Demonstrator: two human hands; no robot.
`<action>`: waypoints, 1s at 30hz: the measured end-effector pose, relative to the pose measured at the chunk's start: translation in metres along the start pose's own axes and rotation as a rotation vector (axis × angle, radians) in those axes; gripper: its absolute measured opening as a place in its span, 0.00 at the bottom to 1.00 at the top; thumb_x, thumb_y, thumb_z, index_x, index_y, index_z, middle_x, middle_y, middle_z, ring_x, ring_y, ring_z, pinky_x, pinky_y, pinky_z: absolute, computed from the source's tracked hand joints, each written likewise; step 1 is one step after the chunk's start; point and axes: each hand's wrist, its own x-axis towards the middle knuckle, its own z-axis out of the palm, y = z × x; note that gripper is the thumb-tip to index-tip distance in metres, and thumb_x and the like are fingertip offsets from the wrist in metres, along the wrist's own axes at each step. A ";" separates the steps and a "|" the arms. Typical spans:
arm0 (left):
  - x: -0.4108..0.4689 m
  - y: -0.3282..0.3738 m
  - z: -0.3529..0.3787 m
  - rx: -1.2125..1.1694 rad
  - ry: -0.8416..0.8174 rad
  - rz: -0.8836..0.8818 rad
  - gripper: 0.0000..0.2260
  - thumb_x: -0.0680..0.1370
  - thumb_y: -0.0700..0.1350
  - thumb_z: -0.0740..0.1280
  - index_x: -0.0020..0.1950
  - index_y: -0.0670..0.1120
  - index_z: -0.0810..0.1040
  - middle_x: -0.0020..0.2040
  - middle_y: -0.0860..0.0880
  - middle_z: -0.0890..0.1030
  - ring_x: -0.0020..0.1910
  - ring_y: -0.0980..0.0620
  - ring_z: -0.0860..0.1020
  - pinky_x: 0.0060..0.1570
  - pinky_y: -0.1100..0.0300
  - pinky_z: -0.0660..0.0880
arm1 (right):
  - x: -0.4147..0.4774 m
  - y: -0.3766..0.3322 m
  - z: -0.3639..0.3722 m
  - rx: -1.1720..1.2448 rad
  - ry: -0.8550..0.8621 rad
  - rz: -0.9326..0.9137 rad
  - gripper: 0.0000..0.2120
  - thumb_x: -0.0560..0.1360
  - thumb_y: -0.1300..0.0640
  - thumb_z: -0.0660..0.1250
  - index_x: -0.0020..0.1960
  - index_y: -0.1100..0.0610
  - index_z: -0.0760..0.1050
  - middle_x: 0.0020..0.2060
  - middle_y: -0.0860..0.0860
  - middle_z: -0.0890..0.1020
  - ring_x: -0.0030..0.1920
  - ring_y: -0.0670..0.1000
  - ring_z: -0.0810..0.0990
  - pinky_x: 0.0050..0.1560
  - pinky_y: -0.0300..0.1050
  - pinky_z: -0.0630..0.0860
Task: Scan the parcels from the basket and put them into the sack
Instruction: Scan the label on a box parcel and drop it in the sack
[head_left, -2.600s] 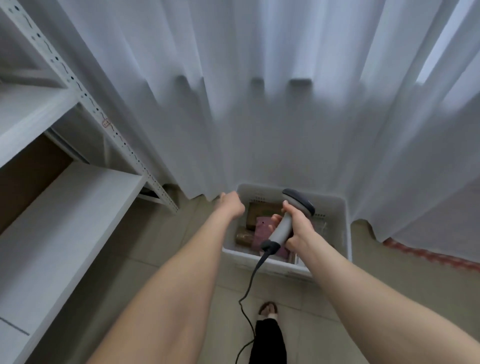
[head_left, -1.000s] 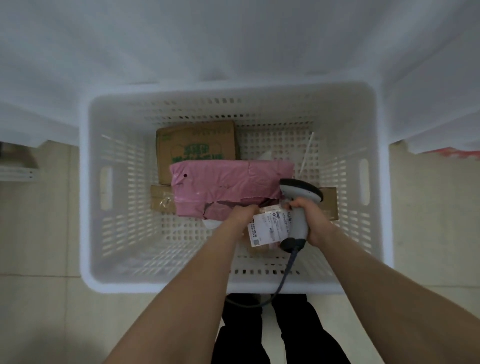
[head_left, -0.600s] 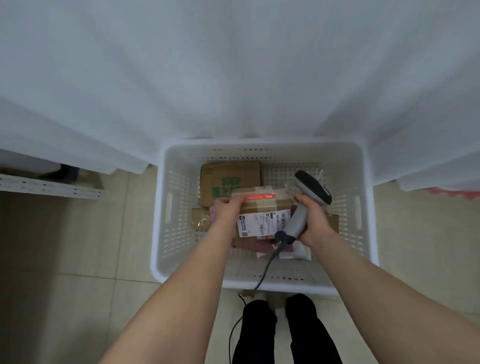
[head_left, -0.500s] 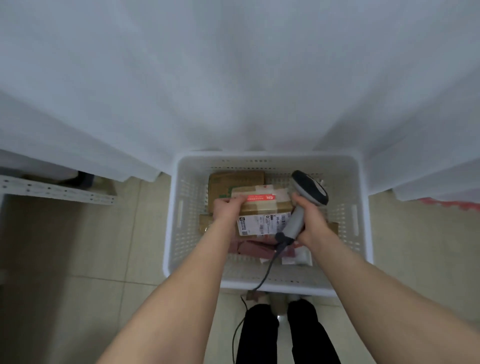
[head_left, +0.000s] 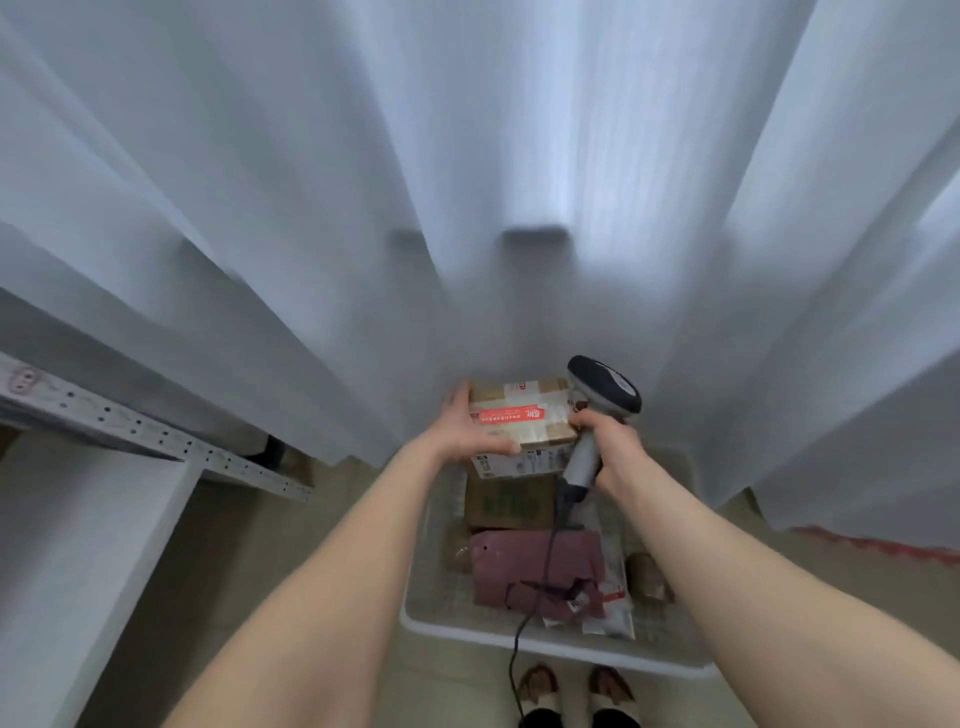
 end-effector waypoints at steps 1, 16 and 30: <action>-0.011 0.010 -0.011 0.082 -0.012 0.037 0.55 0.64 0.46 0.80 0.78 0.45 0.45 0.77 0.44 0.53 0.74 0.44 0.59 0.72 0.47 0.62 | -0.013 -0.012 0.004 -0.012 -0.016 -0.016 0.18 0.72 0.63 0.71 0.61 0.62 0.74 0.52 0.60 0.83 0.50 0.59 0.83 0.54 0.59 0.80; -0.155 0.054 -0.100 -0.275 0.345 -0.030 0.27 0.67 0.49 0.77 0.62 0.45 0.73 0.56 0.45 0.79 0.49 0.49 0.80 0.44 0.55 0.81 | -0.174 -0.100 0.056 -0.123 -0.320 -0.213 0.08 0.74 0.63 0.69 0.51 0.56 0.72 0.43 0.57 0.85 0.42 0.57 0.85 0.40 0.53 0.81; -0.224 0.013 -0.132 -0.981 0.355 0.047 0.20 0.75 0.47 0.71 0.65 0.43 0.71 0.48 0.45 0.82 0.46 0.48 0.81 0.37 0.56 0.81 | -0.308 -0.071 0.102 -0.318 -0.471 -0.391 0.03 0.76 0.64 0.66 0.46 0.64 0.74 0.29 0.57 0.77 0.25 0.50 0.74 0.29 0.42 0.75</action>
